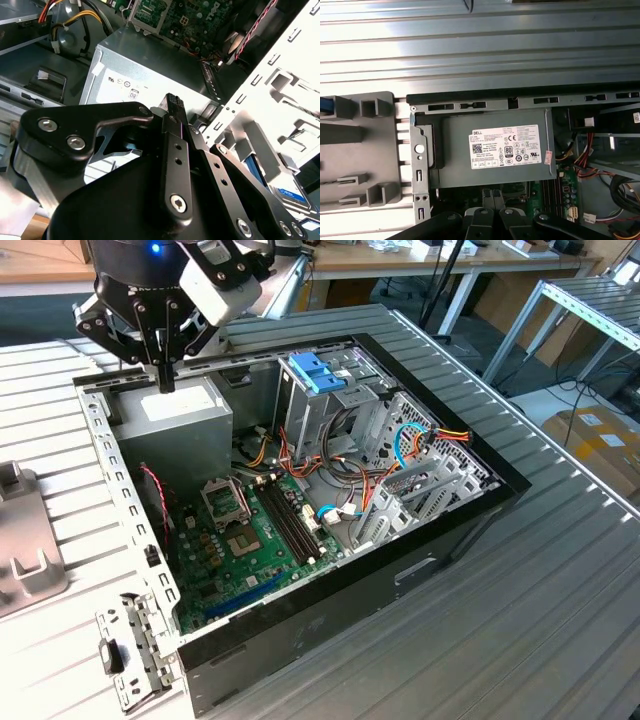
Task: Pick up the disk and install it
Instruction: 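Reach for the disk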
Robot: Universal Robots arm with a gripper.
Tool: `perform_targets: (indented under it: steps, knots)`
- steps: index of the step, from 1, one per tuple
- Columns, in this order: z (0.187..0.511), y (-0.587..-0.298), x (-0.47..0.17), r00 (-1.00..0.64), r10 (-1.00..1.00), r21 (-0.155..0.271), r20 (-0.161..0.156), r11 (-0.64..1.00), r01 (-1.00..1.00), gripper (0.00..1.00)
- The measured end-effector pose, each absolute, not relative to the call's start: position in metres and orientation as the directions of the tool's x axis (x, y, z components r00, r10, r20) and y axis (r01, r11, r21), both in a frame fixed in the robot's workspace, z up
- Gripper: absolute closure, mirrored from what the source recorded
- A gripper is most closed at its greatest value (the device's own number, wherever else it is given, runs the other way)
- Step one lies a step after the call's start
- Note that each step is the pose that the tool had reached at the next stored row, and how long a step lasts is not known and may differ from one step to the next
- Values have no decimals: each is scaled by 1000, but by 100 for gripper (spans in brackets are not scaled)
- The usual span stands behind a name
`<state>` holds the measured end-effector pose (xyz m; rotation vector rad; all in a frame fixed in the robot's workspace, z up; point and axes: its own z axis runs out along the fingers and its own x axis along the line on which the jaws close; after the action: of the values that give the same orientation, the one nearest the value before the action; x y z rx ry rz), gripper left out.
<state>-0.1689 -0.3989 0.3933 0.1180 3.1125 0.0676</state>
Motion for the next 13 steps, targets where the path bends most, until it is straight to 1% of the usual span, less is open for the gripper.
perform_targets:
  steps: [13]
  knots:
    - [393,-399,-174,-997,76,44,-24,996,75,89]
